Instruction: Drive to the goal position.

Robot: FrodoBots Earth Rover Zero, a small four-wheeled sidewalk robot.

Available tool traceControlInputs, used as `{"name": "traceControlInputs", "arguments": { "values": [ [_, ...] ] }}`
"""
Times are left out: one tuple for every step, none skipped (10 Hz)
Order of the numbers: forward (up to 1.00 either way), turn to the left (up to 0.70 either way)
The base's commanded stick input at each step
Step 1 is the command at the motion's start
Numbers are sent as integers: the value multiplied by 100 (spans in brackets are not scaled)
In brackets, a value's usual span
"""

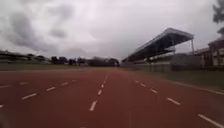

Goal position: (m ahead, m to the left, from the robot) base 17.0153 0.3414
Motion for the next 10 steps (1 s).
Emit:
{"name": "traceControlInputs", "arguments": {
  "values": [
    [50, 0],
    [50, 0],
    [50, 0],
    [50, 0],
    [50, 0],
    [50, 0],
    [50, 0],
    [50, 0],
    [50, 0],
    [50, 0]
  ]
}}
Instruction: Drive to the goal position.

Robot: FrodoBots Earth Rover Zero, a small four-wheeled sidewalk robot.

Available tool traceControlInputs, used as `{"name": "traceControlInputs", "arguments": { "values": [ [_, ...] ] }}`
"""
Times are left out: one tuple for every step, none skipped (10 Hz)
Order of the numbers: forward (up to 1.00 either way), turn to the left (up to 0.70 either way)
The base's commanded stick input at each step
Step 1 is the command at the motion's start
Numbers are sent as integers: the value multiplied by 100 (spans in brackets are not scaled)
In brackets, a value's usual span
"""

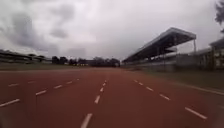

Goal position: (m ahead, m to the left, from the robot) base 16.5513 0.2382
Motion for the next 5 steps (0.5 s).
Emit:
{"name": "traceControlInputs", "arguments": {
  "values": [
    [50, 0],
    [50, 0],
    [50, 0],
    [50, 0],
    [50, 0]
  ]
}}
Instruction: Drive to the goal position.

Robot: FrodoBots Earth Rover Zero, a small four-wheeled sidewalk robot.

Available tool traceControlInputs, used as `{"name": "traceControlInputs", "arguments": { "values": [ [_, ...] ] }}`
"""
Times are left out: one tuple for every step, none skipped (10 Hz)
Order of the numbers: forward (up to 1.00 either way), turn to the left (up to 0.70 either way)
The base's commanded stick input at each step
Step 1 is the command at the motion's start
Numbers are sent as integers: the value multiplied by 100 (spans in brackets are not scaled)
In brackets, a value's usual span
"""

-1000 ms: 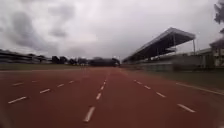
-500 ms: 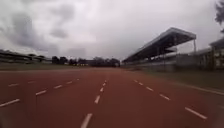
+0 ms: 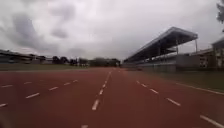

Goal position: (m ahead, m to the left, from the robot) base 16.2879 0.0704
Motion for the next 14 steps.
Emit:
{"name": "traceControlInputs", "arguments": {
  "values": [
    [50, 0],
    [50, 0],
    [50, 0],
    [50, 0],
    [50, 0],
    [50, 0],
    [50, 0],
    [50, 0],
    [50, 0],
    [50, 0],
    [50, 0],
    [50, 0],
    [50, 0],
    [50, 0]
  ]
}}
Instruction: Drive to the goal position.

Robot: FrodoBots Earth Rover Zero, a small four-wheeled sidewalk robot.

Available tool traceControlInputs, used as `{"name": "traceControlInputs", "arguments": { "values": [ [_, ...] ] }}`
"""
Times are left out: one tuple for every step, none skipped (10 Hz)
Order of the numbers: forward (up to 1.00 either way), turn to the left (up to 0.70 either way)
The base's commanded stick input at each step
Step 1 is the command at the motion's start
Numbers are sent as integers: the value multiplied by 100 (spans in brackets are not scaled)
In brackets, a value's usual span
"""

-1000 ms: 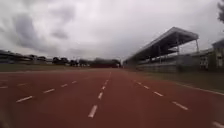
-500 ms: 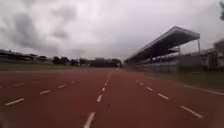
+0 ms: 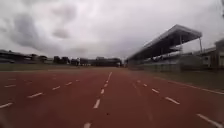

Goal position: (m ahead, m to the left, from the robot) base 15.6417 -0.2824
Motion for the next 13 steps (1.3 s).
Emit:
{"name": "traceControlInputs", "arguments": {
  "values": [
    [50, 0],
    [50, 0],
    [50, 0],
    [50, 0],
    [50, 0],
    [50, 0],
    [50, 0],
    [50, 0],
    [50, 0],
    [50, 0],
    [50, 0],
    [50, 0],
    [50, 0]
  ]
}}
